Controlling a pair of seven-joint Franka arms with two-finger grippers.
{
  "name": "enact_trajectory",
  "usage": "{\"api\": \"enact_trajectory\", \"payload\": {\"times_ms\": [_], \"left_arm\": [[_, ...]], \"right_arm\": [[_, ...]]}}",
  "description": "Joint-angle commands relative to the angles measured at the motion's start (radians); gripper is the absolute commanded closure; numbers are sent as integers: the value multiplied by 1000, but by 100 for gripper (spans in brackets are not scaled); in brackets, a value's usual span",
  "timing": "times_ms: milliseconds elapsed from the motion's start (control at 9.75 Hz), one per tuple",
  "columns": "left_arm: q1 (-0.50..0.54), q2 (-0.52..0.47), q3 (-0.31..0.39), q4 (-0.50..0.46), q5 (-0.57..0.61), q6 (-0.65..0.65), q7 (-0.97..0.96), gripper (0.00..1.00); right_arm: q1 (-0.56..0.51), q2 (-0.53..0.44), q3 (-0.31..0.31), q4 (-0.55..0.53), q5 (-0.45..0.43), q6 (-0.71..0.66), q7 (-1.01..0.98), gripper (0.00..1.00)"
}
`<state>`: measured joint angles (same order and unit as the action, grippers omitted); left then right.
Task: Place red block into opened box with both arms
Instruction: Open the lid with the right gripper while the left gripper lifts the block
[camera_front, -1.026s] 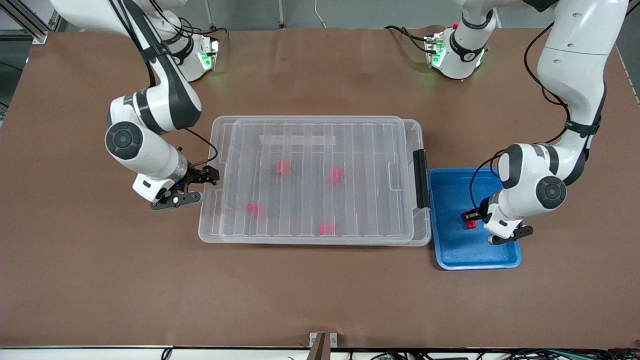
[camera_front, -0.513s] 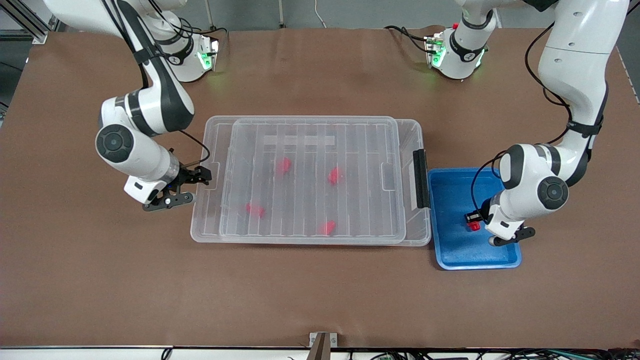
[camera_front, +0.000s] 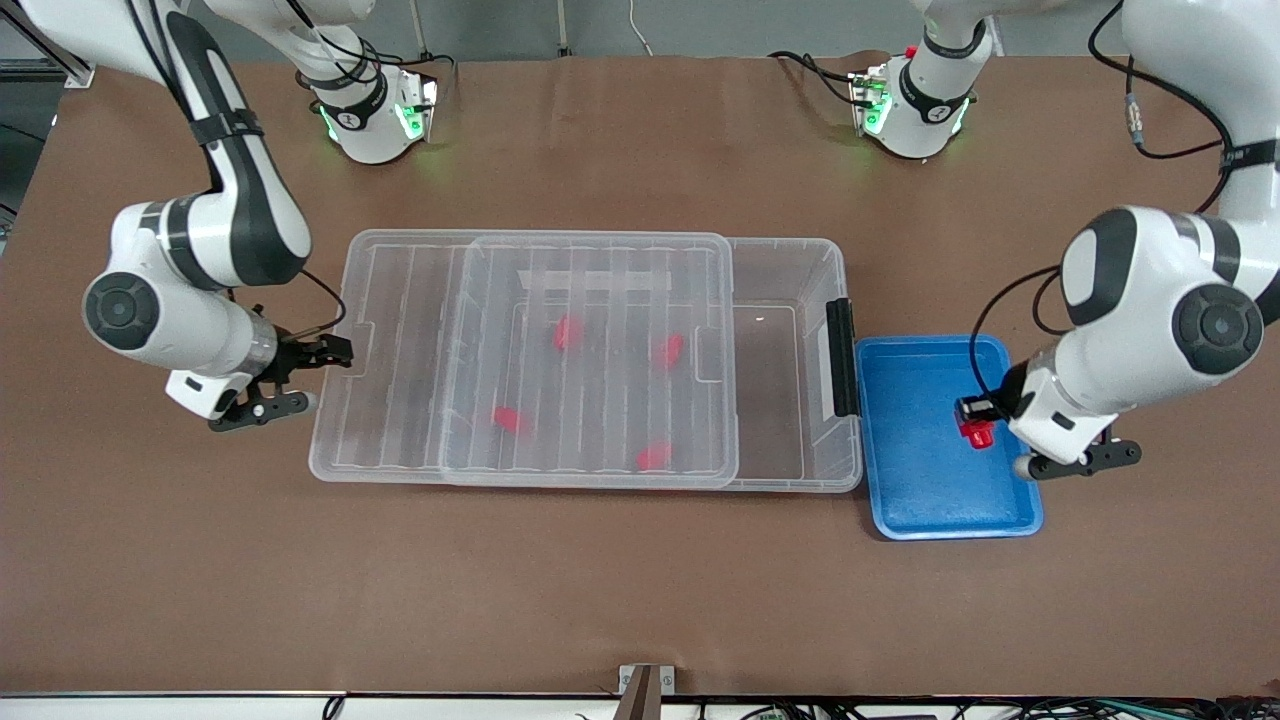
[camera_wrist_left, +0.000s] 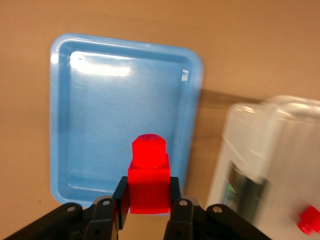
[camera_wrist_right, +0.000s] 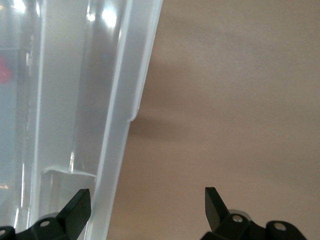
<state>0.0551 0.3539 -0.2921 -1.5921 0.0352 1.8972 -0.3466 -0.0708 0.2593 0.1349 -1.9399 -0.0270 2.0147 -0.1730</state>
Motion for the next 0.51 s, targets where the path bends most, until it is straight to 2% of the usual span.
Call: {"api": "enact_trajectory", "payload": {"times_ms": [0,205,410], "left_arm": [[0,4,-124,-9,12,-26,-105,100],[-33,26,-195,-17,17,-18,-219,100],[-109,71,-196,-37,18,20,-258,100]], "right_arm": [[-56,-14,9,12,-25,-27,-68,0],[-86,-14,-20,21,-25,-39,-132,0],[-86,-11,-31,41,-24,-68,-128,0]]}}
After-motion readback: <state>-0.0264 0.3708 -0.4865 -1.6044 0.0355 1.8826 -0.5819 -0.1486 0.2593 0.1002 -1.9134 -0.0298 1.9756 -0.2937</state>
